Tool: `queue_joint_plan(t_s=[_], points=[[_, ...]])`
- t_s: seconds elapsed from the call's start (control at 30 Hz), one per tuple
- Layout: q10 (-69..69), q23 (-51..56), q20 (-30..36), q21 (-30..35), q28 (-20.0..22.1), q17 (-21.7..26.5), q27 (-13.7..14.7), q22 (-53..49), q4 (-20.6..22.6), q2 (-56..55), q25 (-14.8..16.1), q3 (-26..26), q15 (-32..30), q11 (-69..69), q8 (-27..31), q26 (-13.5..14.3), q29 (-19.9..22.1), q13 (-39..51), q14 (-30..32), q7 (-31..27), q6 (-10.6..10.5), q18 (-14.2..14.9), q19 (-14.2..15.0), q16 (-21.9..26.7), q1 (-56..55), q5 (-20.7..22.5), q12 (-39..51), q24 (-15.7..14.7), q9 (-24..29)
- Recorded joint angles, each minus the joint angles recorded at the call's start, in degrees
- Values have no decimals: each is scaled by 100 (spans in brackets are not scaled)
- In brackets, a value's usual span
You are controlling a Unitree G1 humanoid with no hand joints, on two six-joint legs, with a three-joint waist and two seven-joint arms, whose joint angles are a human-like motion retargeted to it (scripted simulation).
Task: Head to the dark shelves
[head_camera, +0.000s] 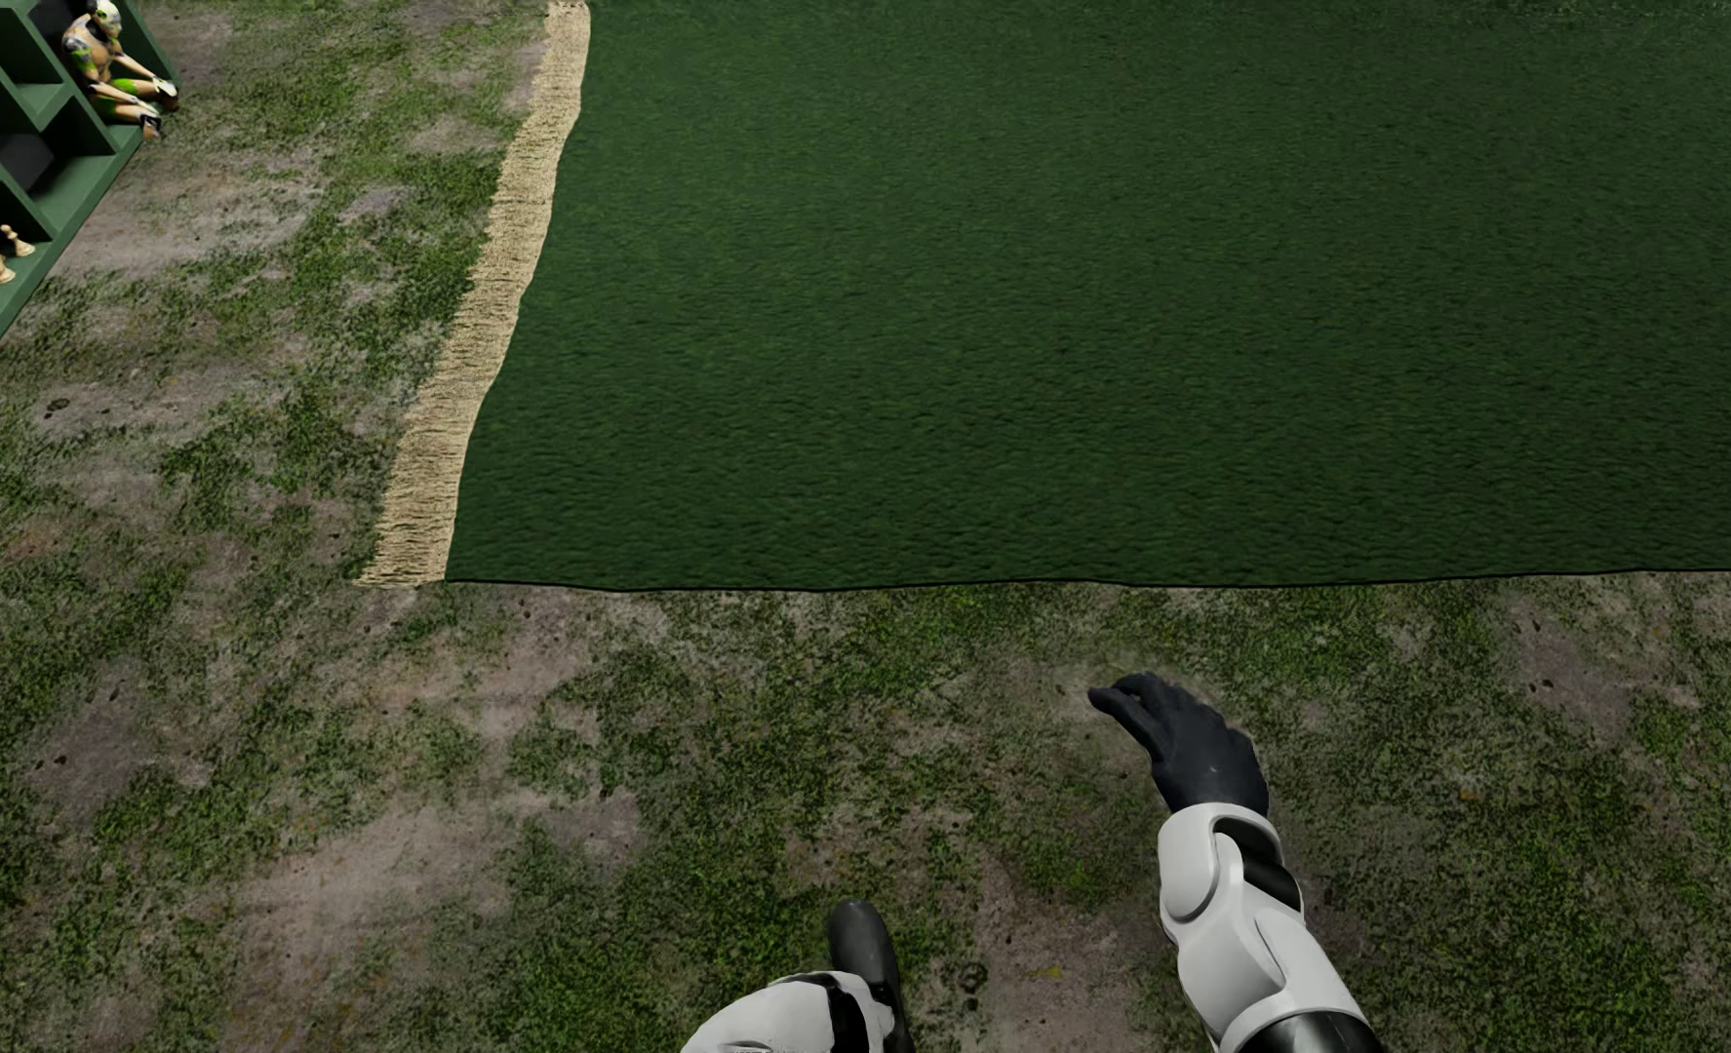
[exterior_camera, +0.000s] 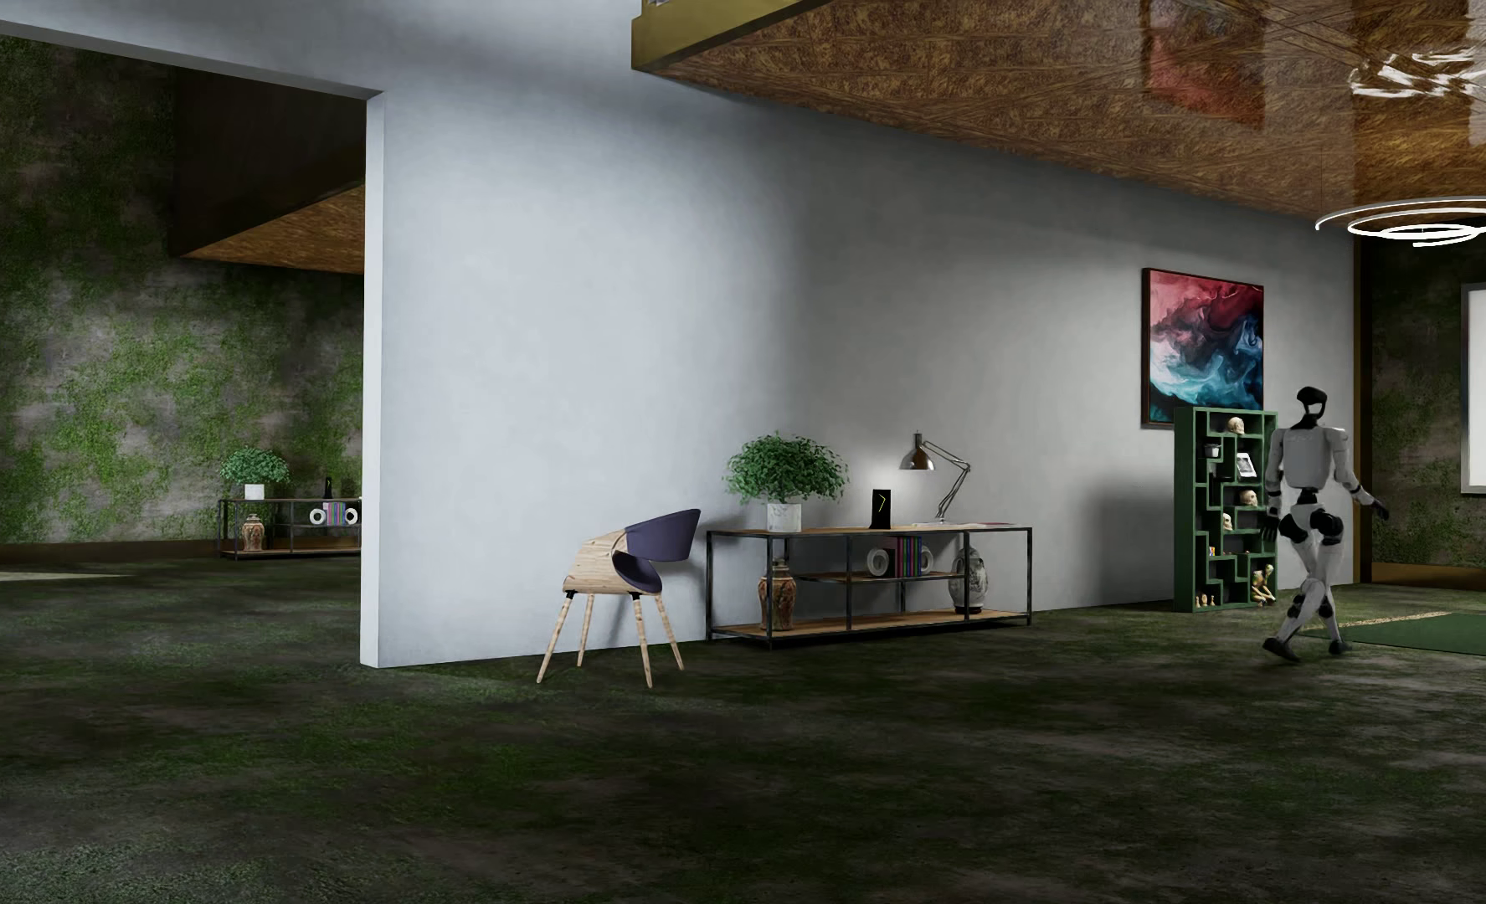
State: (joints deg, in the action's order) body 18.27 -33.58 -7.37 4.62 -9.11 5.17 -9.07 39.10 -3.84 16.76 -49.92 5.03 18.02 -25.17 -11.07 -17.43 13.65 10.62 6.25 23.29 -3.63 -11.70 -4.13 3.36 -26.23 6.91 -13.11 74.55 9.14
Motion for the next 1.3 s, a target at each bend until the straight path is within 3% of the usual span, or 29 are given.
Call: queue_joint_plan(t_s=[0.03, 0.1, 0.13, 0.2, 0.27, 0.37, 0.4, 0.5, 0.53, 0.57, 0.63, 0.67, 0.7, 0.73, 0.77, 0.8, 0.83, 0.9, 0.97, 1.0, 1.07, 1.1, 1.17, 1.2, 1.23, 1.27, 1.3], points=[[499, -371, -140, 107, 230, -1, -181, -9, -107, -121, -69, 49, -634, -715, 13, -125, -206, -191, -90, 98, 117, -209, 26, -138, 62, -186, 1, -110, 15], [1073, -1236, -267, 61, 630, -5, -658, 209, -68, -896, -32, 86, -1776, -2932, 75, -227, -842, -572, -743, 209, 342, -202, 611, -421, 349, -713, 203, -357, 42], [1133, -1644, -185, -39, 915, 12, -951, 402, 61, -1400, -7, 63, -2233, -3928, 65, -283, -1264, -775, -994, 218, 448, -162, 571, -503, 592, -1068, 393, -309, 51], [897, -1917, 133, -408, 1586, 31, -1223, 783, 451, -2410, 150, -78, -1628, -5136, 70, -278, -1878, -1391, -1300, 69, 614, -59, 196, -614, 1183, -1745, 868, 0, 60], [528, -1658, 342, -610, 2036, 109, -1038, 745, 891, -3337, 82, -312, -1575, -5346, 203, -5, -2080, -2216, -1497, -285, 705, 27, 7, -776, 1792, -2235, 1321, -83, 47], [203, -1128, 1080, -1082, 2268, -95, -659, 282, 1277, -4337, 231, -636, -1445, -3772, 387, 459, -1822, -3385, -1870, -954, 767, 166, -225, -586, 2527, -2180, 1845, -12, -2], [117, -1031, 1292, -1197, 2197, -231, -626, 98, 1344, -4469, 290, -701, -1557, -2704, 335, 565, -1741, -3633, -1994, -1144, 781, 209, -208, -451, 2737, -2072, 2004, 35, -14], [-275, -995, 1405, -1208, 1195, -479, -647, -366, 1494, -4406, 125, -750, -1801, 1309, 507, 788, -1968, -3929, -2335, -1481, 803, 358, 548, -128, 3414, -1374, 2280, -357, -30], [-301, -982, 1352, -1172, 824, -504, -602, -447, 1512, -4467, 22, -725, -1600, 1806, 358, 781, -2118, -3925, -2454, -1485, 805, 429, 1104, -43, 3648, -1204, 2273, -565, -11], [-238, -967, 1324, -1149, 661, -509, -561, -462, 1513, -4545, -76, -708, -1598, 1678, 169, 745, -2240, -3866, -2521, -1448, 799, 488, 831, 55, 3854, -1100, 2199, -704, 12], [60, -790, 1446, -1236, 623, -564, -568, -95, 1438, -4572, -205, -750, -1935, 711, 240, 632, -2219, -3780, -2353, -1521, 730, 544, 274, 221, 4308, -1003, 2008, -634, 36], [369, -602, 1554, -1420, 514, -653, -553, 304, 1351, -4484, -129, -783, -2292, 267, 175, 462, -1961, -3796, -2056, -1599, 661, 615, 158, 254, 4471, -1087, 1944, -488, 42], [962, -469, 1682, -1588, 275, -735, -535, 727, 1200, -4424, -36, -811, -2200, -245, 40, 212, -1645, -3774, -1618, -1620, 572, 693, -100, 304, 4449, -1181, 1863, -201, 60], [1873, -440, 1710, -1741, 76, -798, -538, 1051, 968, -4358, 99, -828, -1811, -692, -101, -19, -1359, -3663, -1028, -1559, 462, 729, -122, 326, 4196, -1227, 1719, 26, 86], [3009, -531, 1690, -1882, -140, -831, -556, 1261, 685, -4199, 289, -822, -1462, -936, -250, -151, -1190, -3444, -577, -1519, 347, 1257, -107, 364, 3789, -1212, 1528, 183, 113], [4097, -730, 1660, -1939, -361, -771, -623, 1325, 335, -3965, 383, -787, -1181, -1011, -380, -147, -1151, -3128, -14, -1480, 231, 1602, -73, 418, 3293, -1165, 1286, 308, 140], [4933, -994, 1588, -1850, -459, -611, -708, 1228, 34, -3696, 300, -726, -971, -983, -452, -60, -1297, -2730, 110, -1475, 120, 1515, -34, 465, 2768, -1085, 988, 364, 164], [5819, -1548, 1201, -1377, -328, -174, -887, 797, -348, -3106, -342, -559, -700, -736, -446, 229, -1724, -1813, -389, -1479, -37, 1218, 41, 477, 1737, -889, 248, 179, 194], [5661, -1704, 554, -752, -61, 101, -676, 384, -588, -2515, -1036, -373, -490, -400, -340, 136, -1974, -923, -470, -1492, -114, 1194, 103, 207, 894, -660, -414, -265, 195], [5195, -1526, 298, -660, 15, 178, -510, 246, -705, -2254, -1120, -278, -370, -259, -275, 81, -1841, -581, -536, -1423, -135, 1050, 139, 77, 567, -580, -636, -473, 185], [3583, -988, 40, -831, 119, 164, -161, 123, -935, -1757, -637, -108, -110, -4, -191, 51, -1448, -85, -646, -1020, -163, 725, 221, -101, 196, -461, -905, -654, 161], [2402, -678, 40, -950, 62, 139, 26, 136, -964, -1519, -233, -43, 15, 134, -193, 53, -1238, 63, -565, -690, -173, 796, 265, -142, 182, -413, -961, -585, 147], [-325, -81, 115, -966, -104, 180, 272, 215, -543, -942, 425, 8, 162, 639, -286, 56, -1047, 199, -134, -394, -163, 1171, 347, -186, 310, -288, -930, -317, 102], [-1017, 181, 153, -890, -181, 223, 333, 232, -307, -635, 579, 6, 269, 860, -363, 82, -1006, 186, -350, -618, -135, 1622, 393, -184, 153, -209, -899, -180, 89], [-1154, 396, 205, -806, -248, 295, 349, 249, -160, -407, 596, -7, 412, 918, -486, 125, -950, 124, -682, -762, -105, 1556, 449, -177, -8, -167, -841, -31, 77], [-875, 525, 212, -762, -240, 332, 326, 255, -146, -197, 599, -42, 571, 864, -645, 146, -864, -5, -540, -442, -76, 1315, 516, -191, -58, -131, -784, 71, 64], [-304, 528, 148, -652, -140, 342, 273, 220, -260, -38, 520, -50, 673, 699, -725, 115, -829, -153, -445, -52, -28, 1346, 574, -247, -71, -136, -754, 108, 56]])
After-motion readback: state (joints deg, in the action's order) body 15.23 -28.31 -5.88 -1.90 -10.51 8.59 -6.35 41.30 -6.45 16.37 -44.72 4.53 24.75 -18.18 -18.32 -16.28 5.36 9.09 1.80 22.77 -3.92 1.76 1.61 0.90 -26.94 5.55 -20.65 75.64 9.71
